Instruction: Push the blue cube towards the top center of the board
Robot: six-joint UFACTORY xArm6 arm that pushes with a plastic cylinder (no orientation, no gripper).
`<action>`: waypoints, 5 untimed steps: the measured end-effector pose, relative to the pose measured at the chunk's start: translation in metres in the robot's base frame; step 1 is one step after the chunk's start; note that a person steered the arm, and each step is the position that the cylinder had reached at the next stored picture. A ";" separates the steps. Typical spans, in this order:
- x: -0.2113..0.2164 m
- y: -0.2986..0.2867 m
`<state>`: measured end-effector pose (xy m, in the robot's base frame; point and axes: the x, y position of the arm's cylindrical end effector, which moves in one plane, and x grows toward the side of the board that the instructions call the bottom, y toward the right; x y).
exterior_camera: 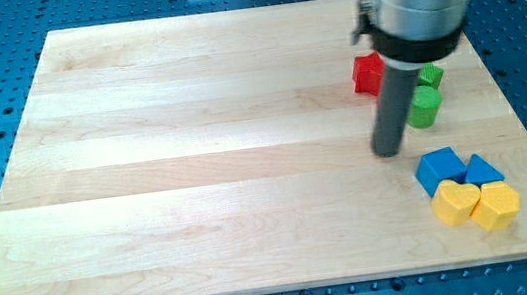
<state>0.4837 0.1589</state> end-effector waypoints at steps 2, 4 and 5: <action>0.026 0.113; 0.064 0.105; 0.064 0.077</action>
<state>0.5475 0.2361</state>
